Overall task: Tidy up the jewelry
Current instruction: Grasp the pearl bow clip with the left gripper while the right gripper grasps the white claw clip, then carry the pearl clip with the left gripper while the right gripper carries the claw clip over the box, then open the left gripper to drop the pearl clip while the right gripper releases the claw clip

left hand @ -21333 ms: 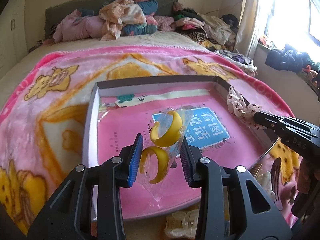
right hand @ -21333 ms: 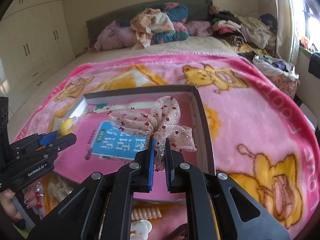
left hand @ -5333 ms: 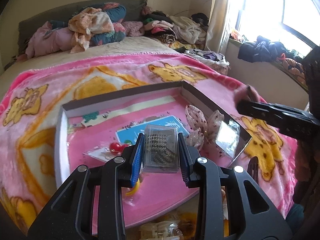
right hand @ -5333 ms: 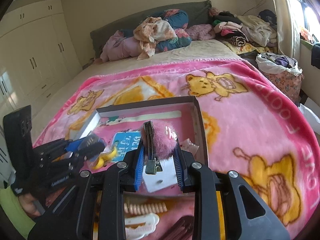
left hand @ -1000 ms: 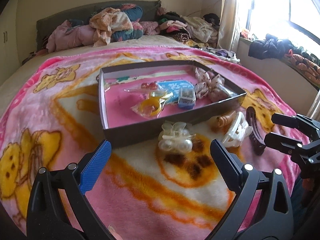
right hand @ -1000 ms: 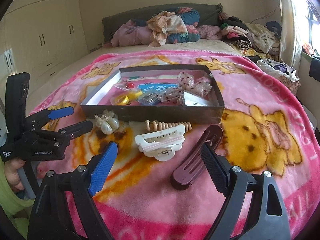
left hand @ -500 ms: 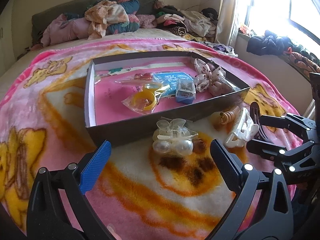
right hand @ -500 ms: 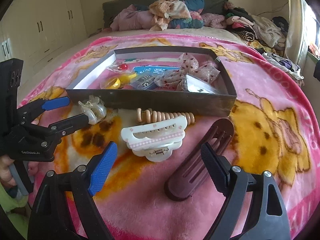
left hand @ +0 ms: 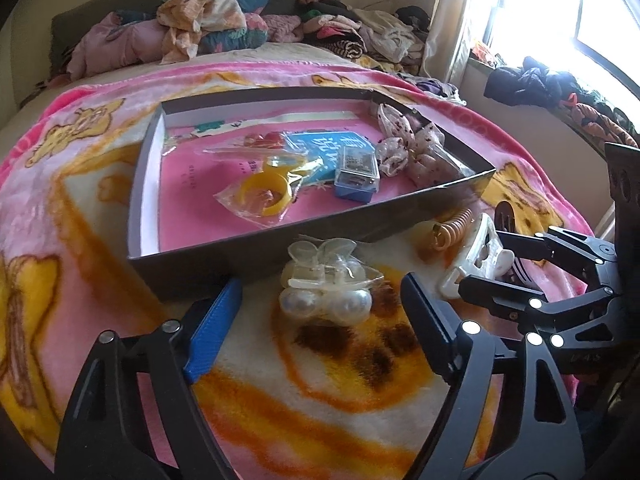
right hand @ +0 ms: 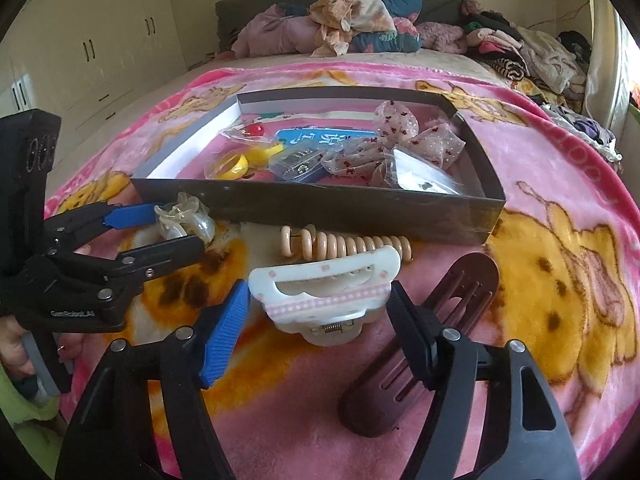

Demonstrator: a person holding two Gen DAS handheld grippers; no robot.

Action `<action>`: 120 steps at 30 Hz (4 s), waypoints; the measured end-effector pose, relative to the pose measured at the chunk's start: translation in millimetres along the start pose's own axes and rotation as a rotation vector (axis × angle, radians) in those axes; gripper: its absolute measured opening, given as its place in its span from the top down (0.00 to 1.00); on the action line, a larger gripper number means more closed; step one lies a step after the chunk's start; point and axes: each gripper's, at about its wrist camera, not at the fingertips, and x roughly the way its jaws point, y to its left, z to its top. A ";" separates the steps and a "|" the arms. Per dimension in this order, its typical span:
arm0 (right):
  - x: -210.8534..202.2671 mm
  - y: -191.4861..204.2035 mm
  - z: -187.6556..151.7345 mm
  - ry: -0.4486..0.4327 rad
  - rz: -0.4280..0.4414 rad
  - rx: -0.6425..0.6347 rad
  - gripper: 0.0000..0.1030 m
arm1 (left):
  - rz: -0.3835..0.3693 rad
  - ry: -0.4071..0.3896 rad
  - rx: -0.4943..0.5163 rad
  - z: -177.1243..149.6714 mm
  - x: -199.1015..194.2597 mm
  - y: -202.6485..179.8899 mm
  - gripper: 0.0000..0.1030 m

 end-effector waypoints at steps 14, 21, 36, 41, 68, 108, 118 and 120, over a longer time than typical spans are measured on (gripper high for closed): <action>-31.6 -7.2 -13.3 -0.077 0.012 0.079 0.35 | 0.026 0.028 0.017 0.7 5.4 -6.5 0.65; -45.8 -9.2 -16.5 -0.108 0.008 0.095 0.35 | 0.016 0.021 0.034 1.2 0.4 -13.9 0.65; -69.1 -18.7 -20.0 -0.147 -0.014 0.143 0.35 | -0.028 -0.032 0.070 11.5 -20.5 -39.4 0.65; -78.1 -22.9 -18.2 -0.163 -0.025 0.156 0.35 | -0.041 -0.047 0.071 17.4 -23.5 -43.9 0.65; -62.0 -33.2 28.1 -0.172 -0.049 0.129 0.35 | -0.014 -0.088 0.014 53.9 -15.9 -21.7 0.65; 30.2 -53.4 102.7 -0.082 -0.101 0.072 0.35 | 0.088 -0.046 -0.071 62.9 25.0 36.7 0.65; 56.0 -59.5 111.9 -0.035 -0.133 0.076 0.35 | 0.090 -0.037 -0.073 62.4 31.2 38.4 0.65; 59.8 -61.0 111.9 -0.027 -0.125 0.084 0.35 | 0.092 -0.036 -0.072 62.3 30.6 37.8 0.65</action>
